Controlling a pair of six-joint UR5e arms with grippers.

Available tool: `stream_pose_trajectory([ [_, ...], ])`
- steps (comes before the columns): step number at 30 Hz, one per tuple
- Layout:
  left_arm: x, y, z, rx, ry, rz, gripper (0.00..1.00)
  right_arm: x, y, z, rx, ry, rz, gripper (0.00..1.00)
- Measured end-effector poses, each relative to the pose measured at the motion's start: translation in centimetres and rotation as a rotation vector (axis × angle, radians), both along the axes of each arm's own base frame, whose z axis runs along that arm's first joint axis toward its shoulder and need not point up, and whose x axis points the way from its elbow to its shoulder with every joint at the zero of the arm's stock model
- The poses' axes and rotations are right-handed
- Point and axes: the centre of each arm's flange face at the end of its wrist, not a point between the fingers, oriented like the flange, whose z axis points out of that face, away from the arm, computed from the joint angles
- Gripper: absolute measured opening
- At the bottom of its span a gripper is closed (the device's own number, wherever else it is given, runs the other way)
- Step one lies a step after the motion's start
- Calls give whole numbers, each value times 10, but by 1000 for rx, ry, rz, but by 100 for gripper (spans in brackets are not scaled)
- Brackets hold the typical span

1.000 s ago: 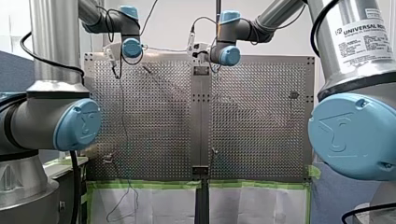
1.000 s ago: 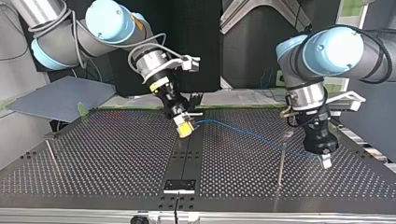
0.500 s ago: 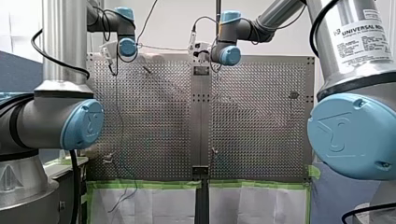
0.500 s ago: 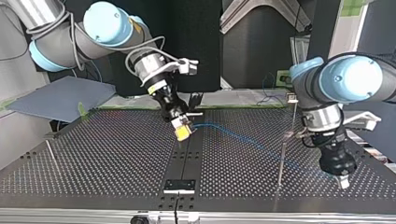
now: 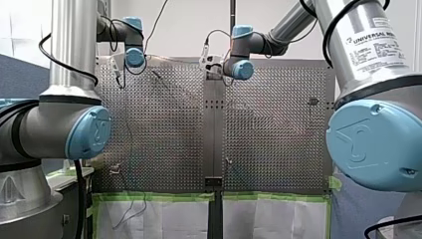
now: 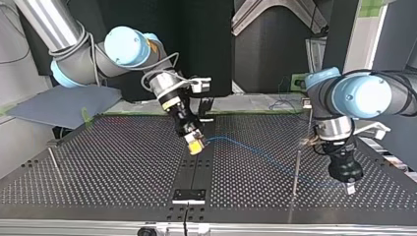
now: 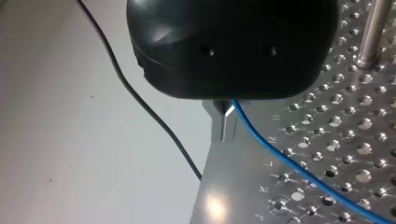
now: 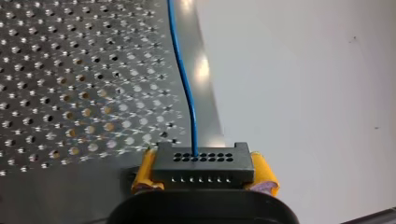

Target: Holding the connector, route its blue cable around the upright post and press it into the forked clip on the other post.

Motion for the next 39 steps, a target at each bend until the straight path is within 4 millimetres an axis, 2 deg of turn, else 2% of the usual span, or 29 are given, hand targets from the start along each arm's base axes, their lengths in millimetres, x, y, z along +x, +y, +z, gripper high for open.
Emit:
stream_pose_trajectory([
  [5,7,-1,-14,4,33,-16,0,4,-5,-11,5,5,-6,0],
  [11,19,-3,-44,5,89,-28,0,5,-10,-19,8,6,-18,0],
  [15,26,-2,-71,2,131,-28,0,6,-12,-24,10,11,-28,0],
  [18,28,-3,-79,-2,142,-34,0,7,-14,-31,14,21,-34,0],
  [32,29,-13,-93,-40,116,-124,0,14,-21,-65,42,63,-42,0],
  [34,28,-14,-94,-44,116,-129,9,15,-21,-69,47,70,-42,0],
  [39,27,-14,-96,-52,120,-120,13,18,-20,-83,68,92,-38,0],
])
